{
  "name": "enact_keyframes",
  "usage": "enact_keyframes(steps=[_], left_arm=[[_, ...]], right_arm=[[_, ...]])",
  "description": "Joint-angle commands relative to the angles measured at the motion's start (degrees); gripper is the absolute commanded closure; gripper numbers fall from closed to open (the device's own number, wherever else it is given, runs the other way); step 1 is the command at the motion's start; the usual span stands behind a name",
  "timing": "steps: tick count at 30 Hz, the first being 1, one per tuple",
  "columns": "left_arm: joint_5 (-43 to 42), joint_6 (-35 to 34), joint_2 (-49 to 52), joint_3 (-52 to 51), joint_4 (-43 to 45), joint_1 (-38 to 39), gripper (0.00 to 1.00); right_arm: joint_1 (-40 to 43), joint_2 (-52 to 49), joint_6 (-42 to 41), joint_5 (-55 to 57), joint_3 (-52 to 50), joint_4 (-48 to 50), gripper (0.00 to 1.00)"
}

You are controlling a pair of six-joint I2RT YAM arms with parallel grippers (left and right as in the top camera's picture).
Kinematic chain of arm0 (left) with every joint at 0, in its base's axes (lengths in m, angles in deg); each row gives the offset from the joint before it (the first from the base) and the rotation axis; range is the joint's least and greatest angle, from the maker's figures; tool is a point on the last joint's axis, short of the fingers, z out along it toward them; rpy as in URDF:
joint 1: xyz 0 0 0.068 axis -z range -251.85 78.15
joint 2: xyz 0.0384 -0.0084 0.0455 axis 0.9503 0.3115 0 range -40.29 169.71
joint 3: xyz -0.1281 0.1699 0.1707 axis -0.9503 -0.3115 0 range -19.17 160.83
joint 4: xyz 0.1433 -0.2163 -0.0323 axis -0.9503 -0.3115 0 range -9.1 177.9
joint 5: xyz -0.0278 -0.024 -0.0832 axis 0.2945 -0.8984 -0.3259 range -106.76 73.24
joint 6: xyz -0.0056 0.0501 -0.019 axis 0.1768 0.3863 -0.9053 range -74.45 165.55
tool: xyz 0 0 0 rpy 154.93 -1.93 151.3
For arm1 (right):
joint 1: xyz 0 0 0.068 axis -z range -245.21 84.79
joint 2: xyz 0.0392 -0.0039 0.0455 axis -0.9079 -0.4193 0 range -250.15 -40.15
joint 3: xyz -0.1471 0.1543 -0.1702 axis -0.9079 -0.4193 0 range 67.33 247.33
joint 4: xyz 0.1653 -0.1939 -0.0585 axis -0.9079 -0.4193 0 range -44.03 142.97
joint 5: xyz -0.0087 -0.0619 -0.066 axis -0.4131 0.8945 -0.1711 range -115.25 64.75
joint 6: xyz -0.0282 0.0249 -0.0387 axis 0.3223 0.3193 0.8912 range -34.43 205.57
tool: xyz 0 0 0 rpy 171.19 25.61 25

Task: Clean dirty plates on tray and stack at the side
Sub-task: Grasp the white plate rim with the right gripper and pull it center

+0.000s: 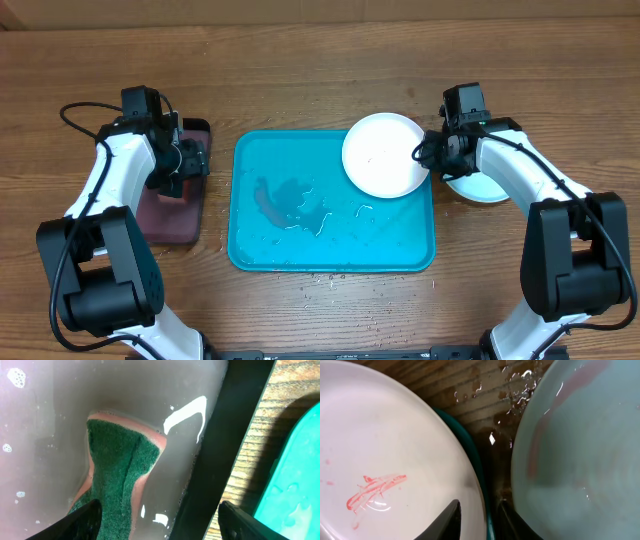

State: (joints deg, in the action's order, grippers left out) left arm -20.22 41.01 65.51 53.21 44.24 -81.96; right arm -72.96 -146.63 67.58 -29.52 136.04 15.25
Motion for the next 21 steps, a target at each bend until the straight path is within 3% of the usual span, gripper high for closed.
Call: enact_keyframes(steps=[1, 10, 21], left_arm=[[-0.6, -0.6, -1.5, 0.9, 0.0, 0.5, 0.25], [-0.7, -0.6, -1.5, 0.9, -0.1, 0.5, 0.25], [-0.6, -0.6, -1.5, 0.9, -0.1, 0.5, 0.25]], right_arm=[[-0.1, -0.3, -1.1, -0.5, -0.4, -0.2, 0.76], [-0.1, -0.3, -1.5, -4.1, -2.0, 1.2, 0.96], [-2.4, -0.3, -2.5, -17.5, -2.0, -1.7, 0.96]])
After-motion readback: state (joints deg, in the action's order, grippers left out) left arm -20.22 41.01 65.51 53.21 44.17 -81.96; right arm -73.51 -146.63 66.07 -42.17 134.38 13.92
